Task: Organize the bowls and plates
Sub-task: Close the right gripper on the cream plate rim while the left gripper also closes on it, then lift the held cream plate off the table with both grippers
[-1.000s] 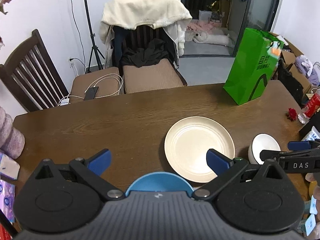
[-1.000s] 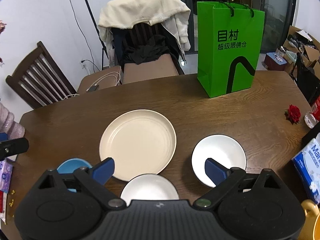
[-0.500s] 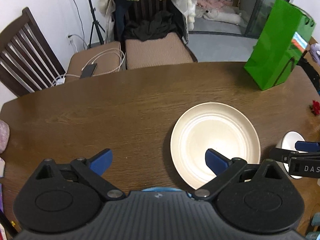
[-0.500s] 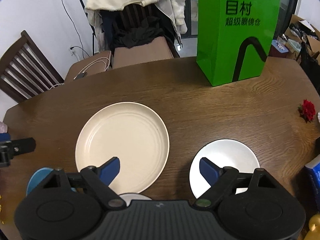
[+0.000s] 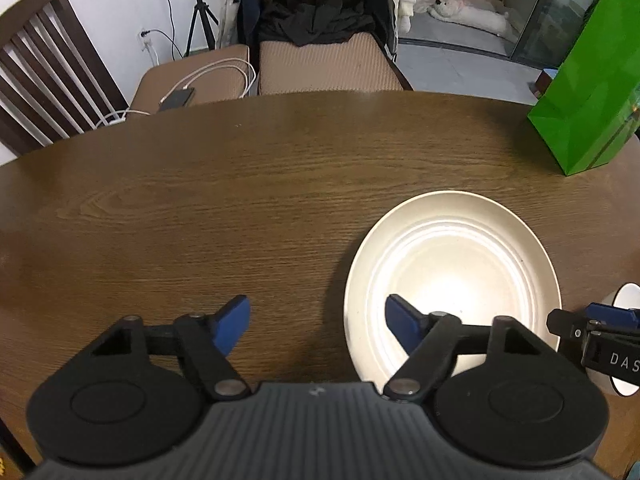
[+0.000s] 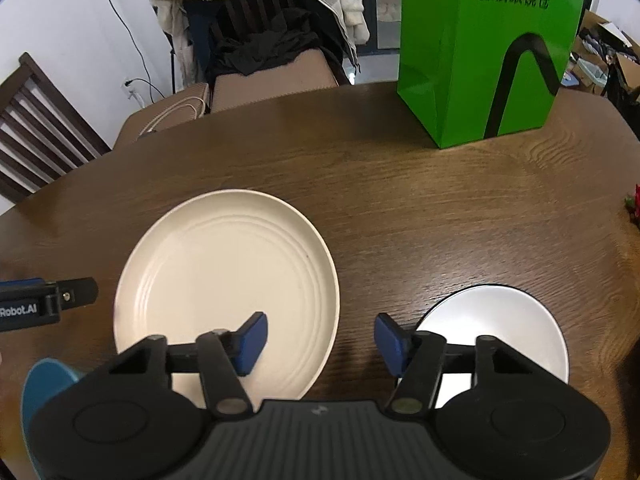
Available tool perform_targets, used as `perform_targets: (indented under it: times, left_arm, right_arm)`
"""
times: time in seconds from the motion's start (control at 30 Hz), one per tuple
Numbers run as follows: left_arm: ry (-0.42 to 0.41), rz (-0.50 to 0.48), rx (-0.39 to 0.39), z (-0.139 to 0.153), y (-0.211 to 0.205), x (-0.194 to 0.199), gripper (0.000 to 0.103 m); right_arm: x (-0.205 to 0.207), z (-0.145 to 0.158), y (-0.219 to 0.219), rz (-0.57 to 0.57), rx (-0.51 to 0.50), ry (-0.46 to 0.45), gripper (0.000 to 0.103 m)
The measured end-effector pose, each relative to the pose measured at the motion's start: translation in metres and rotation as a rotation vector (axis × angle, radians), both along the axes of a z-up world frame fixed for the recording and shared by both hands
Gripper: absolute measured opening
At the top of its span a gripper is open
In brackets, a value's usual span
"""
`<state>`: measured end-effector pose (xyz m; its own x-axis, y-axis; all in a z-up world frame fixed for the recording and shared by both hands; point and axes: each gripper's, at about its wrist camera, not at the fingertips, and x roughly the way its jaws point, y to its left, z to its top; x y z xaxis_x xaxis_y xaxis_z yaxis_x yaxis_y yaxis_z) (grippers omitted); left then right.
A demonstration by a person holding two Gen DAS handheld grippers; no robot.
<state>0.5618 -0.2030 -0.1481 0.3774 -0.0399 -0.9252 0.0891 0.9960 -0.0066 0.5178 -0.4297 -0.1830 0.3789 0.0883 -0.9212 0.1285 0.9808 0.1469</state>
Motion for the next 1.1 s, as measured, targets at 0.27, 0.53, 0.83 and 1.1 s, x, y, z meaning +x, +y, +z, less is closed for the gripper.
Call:
perform_targets:
  times: [0.27, 0.53, 0.83, 1.1]
  left_arm:
    - [0.039, 0.013, -0.009, -0.021, -0.001, 0.009, 0.063]
    - [0.066, -0.005, -0.042, -0.032, -0.008, 0.012, 0.044]
    - [0.086, -0.013, -0.062, -0.039, -0.009, 0.011, 0.018]
    - [0.077, -0.018, -0.059, -0.042, -0.01, 0.01, 0.01]
  right_arm:
    - [0.008, -0.022, 0.001, -0.008, -0.005, 0.035, 0.039]
    - [0.012, -0.029, 0.005, 0.008, 0.006, 0.035, 0.028]
    - [0.017, -0.032, 0.006, 0.012, -0.007, 0.04, 0.02]
    - [0.016, -0.034, 0.007, 0.012, -0.044, 0.04, 0.01]
